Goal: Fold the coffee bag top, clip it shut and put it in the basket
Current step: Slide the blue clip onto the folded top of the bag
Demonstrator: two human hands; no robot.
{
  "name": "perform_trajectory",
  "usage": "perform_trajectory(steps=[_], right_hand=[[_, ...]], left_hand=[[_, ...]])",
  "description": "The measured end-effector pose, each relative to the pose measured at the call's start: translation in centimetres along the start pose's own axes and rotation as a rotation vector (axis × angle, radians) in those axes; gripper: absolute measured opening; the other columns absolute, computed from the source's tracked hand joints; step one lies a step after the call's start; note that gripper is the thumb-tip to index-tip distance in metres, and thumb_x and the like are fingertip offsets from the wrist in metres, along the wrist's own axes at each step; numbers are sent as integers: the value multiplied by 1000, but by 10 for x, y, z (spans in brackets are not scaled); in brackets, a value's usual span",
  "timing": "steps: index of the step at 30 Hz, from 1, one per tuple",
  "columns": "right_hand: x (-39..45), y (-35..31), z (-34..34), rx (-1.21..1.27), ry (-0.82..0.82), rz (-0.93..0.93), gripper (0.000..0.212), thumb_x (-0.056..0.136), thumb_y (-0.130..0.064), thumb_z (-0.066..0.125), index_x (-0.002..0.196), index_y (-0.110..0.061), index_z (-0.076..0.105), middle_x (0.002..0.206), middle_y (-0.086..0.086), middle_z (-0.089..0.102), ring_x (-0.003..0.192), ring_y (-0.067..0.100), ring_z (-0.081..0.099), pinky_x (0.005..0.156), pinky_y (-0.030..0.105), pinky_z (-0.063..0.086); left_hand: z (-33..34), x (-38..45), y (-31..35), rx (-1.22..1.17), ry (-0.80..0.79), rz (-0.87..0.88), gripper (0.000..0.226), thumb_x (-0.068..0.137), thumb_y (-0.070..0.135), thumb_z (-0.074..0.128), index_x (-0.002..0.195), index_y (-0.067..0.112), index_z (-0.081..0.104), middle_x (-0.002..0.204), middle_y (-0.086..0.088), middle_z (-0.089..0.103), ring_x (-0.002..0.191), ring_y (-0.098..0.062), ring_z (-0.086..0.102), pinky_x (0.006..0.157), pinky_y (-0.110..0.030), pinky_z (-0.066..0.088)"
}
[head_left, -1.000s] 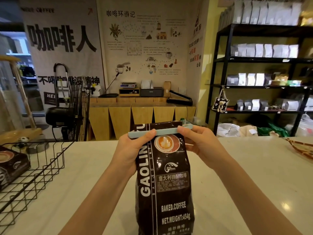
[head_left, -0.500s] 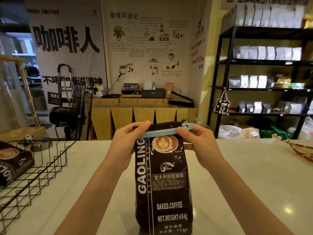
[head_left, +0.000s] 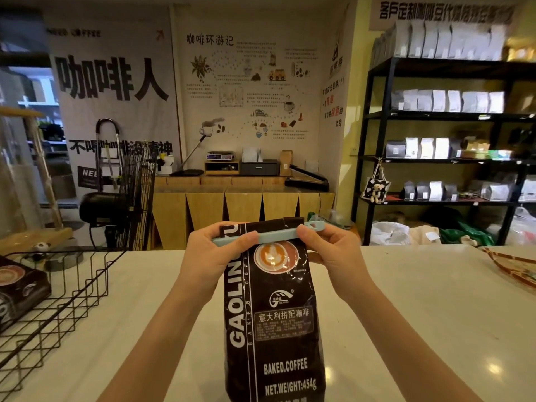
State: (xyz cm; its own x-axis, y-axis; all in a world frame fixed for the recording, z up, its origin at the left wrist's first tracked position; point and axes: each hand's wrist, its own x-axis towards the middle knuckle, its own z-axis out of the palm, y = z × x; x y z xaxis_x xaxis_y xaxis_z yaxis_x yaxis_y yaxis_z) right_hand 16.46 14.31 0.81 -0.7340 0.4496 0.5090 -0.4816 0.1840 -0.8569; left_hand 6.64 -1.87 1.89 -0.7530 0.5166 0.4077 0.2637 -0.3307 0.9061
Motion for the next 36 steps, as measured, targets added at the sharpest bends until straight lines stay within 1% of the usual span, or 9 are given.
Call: perform_trajectory(steps=[5,8,11,14,16,18,22,26,36], right_hand=[[2,-11,-14,-47,-186,29,20,75,-26,58,90,-18,69,76,-7,75,82,8,70,70,17,53],[2,-12,-16,-63,-163,-16,21,73,-28,58,88,-18,70,73,-7,74,79,8,69,71,16,53],[2,-10,-16,-60,-146,-37,19,74,-28,59,86,-18,70,69,-7,73,76,9,69,69,18,54],[3,-10,-17,-55,-145,-50,17,73,-27,60,84,-20,72,71,-7,73,77,10,69,70,21,54],[3,-10,-16,-52,-171,-86,16,74,-24,60,83,-22,73,74,-8,75,78,7,68,72,19,52],[3,-11,-15,-61,-212,-97,18,77,-22,59,86,-21,74,80,-8,75,84,8,68,76,19,52],[4,-10,-19,-135,-211,-93,16,80,-26,60,89,-22,73,80,-7,73,83,10,64,76,23,51],[4,-12,-19,-174,-249,-86,16,78,-30,58,86,-28,71,78,-14,71,78,1,61,70,19,50],[3,-12,-17,-137,-232,-139,19,80,-27,54,89,-20,70,77,-11,72,80,7,64,75,24,51]], left_hand=[[2,1,-4,-38,42,-26,23,52,22,72,72,14,64,54,-1,70,51,-16,68,47,-24,55],[2,1,1,35,-11,-20,25,54,26,71,75,15,65,58,0,71,56,-17,68,49,-22,54],[-4,3,14,353,-39,54,34,55,39,69,86,26,67,75,5,71,72,-14,68,59,-22,54],[7,5,32,839,-72,290,51,63,48,67,112,33,58,104,14,61,96,-4,55,83,-25,45],[30,8,43,1036,-214,407,55,72,49,61,123,30,52,117,15,57,108,-3,50,93,-27,42],[49,16,50,1199,-413,368,52,78,54,52,121,26,54,117,7,63,104,-10,58,89,-33,49],[51,33,58,1148,-650,157,37,79,44,58,103,17,65,90,-5,70,80,-17,66,72,-32,56],[43,35,51,1018,-570,138,21,75,37,66,90,23,69,79,5,71,73,-7,67,64,-18,53],[44,26,46,948,-423,234,23,75,35,66,92,19,70,77,3,71,68,-7,67,62,-22,56]])
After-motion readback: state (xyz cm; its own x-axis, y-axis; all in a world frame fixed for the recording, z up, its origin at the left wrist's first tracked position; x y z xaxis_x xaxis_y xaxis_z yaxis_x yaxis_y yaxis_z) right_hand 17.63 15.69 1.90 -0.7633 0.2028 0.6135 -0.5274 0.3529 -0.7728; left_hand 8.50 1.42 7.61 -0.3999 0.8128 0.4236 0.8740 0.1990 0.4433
